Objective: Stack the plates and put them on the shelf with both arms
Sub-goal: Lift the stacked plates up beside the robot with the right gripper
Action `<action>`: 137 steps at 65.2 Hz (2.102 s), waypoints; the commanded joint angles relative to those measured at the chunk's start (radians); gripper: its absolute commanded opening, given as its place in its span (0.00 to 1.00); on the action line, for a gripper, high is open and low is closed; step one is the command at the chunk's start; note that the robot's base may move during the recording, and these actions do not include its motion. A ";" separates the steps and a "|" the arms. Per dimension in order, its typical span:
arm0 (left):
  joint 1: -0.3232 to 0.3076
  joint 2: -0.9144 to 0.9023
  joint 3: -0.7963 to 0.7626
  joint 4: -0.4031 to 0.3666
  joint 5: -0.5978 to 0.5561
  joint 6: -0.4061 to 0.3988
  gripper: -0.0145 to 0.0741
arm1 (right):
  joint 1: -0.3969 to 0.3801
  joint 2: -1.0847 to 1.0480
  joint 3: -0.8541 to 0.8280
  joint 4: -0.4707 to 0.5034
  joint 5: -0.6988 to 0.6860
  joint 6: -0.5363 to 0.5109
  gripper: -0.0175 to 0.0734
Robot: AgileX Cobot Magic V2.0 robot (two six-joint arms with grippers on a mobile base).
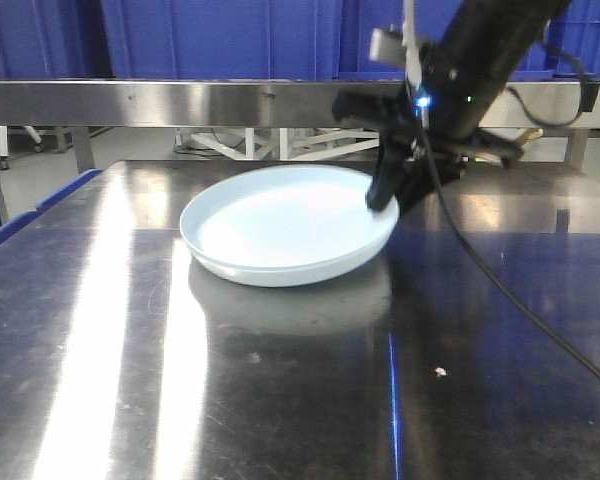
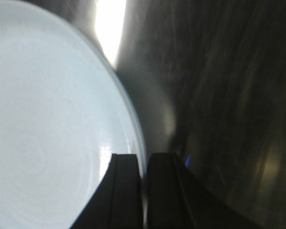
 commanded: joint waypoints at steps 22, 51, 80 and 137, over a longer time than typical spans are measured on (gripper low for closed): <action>0.002 0.000 -0.031 -0.008 -0.085 -0.009 0.26 | -0.110 -0.412 0.292 -0.133 -0.457 0.000 0.25; 0.002 0.000 -0.031 -0.008 -0.085 -0.009 0.26 | -0.269 -0.830 0.677 -0.368 -0.577 0.002 0.25; 0.002 0.000 -0.031 -0.008 -0.085 -0.009 0.26 | -0.267 -1.234 1.046 -0.184 -0.838 0.003 0.25; 0.002 0.000 -0.031 -0.008 -0.085 -0.009 0.26 | -0.089 -1.410 1.092 -0.190 -0.847 0.003 0.25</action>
